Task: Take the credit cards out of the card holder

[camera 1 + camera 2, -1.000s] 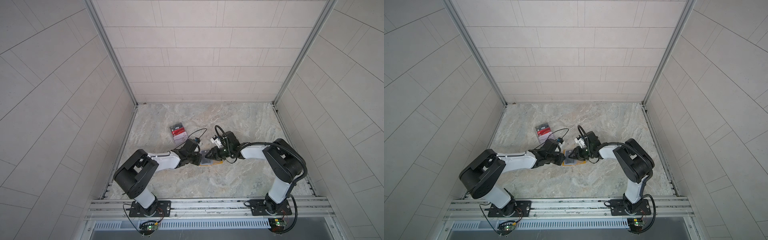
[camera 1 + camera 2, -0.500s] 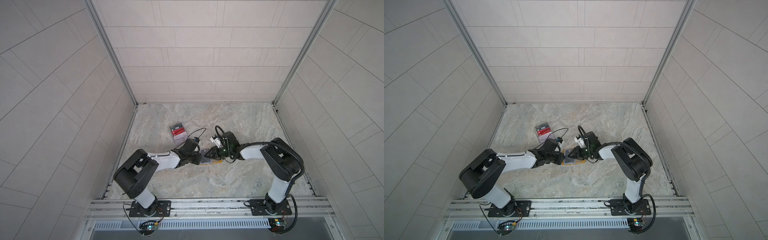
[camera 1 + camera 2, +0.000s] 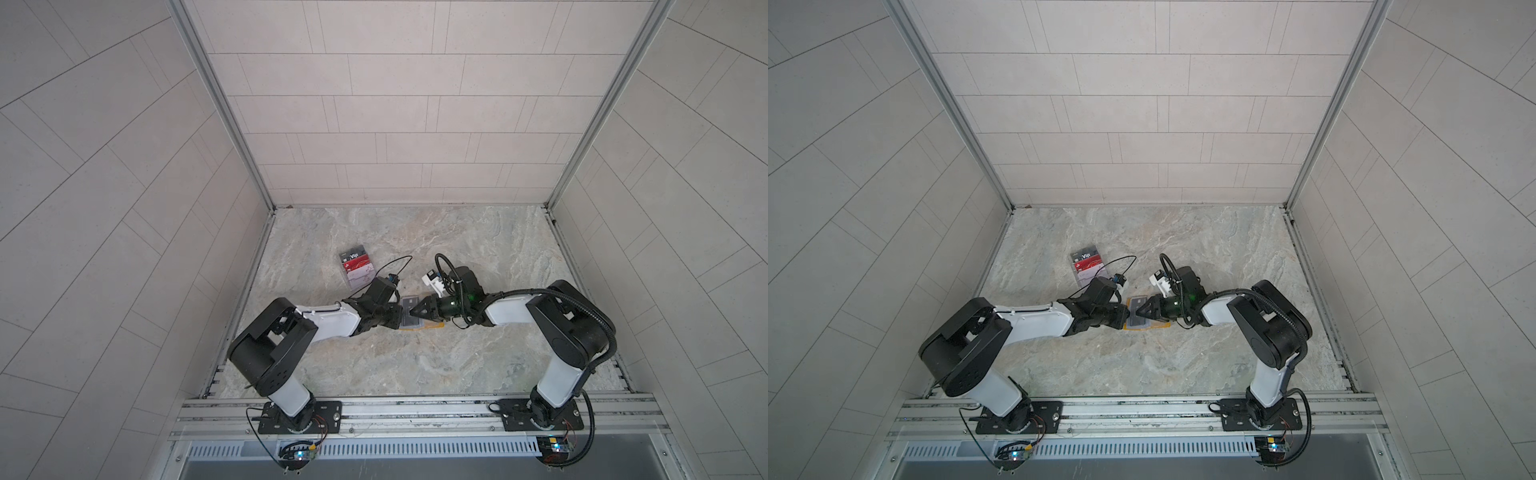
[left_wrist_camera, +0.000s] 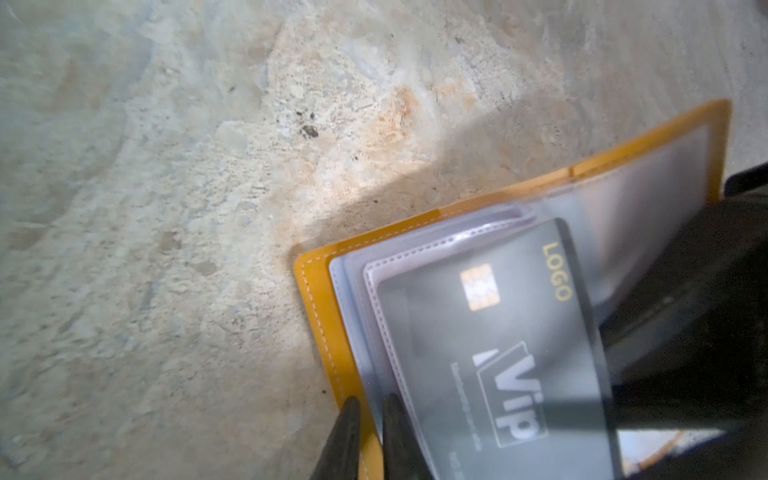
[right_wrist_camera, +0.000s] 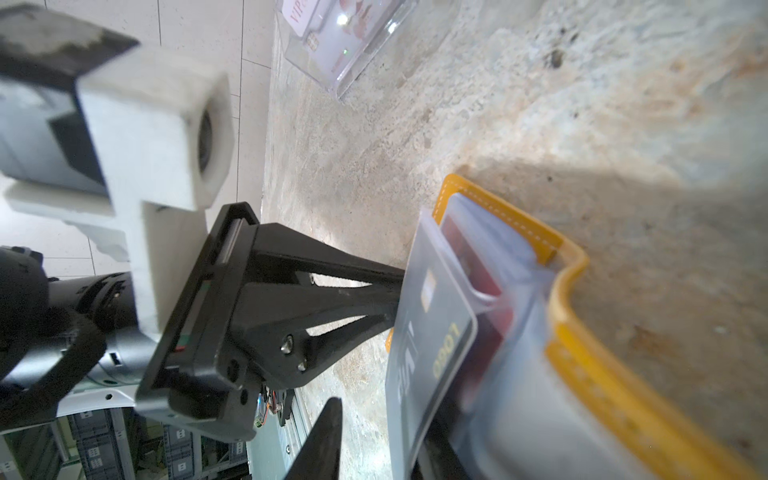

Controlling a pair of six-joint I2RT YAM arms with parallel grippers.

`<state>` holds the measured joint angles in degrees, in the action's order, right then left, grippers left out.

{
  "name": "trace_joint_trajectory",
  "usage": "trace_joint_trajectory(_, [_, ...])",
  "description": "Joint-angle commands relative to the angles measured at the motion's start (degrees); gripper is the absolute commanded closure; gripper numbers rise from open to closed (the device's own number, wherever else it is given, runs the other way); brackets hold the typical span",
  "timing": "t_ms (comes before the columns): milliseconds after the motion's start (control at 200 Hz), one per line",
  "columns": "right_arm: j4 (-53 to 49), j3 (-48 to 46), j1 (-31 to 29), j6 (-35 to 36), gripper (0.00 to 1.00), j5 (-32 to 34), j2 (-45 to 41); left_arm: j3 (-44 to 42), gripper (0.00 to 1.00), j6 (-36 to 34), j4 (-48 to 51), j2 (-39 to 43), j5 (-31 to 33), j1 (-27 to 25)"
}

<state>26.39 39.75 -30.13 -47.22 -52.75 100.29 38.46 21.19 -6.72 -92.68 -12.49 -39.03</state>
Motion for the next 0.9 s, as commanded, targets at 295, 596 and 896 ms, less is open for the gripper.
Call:
trace_joint_trajectory(295, [2.7, -2.7, 1.5, -0.3, 0.73, -2.4, -3.5, -0.9, 0.84, 0.6, 4.1, -3.2, -0.2, -0.6])
trace_joint_trajectory(596, [3.1, -3.9, 2.7, -0.8, 0.76, -2.6, -5.7, -0.9, 0.84, 0.8, 3.6, -3.5, -0.3, -0.6])
trace_joint_trajectory(896, [2.9, -3.8, 3.6, -1.4, 0.84, -1.9, -5.3, -0.9, 0.84, 0.8, 3.4, -3.8, -0.4, -0.6])
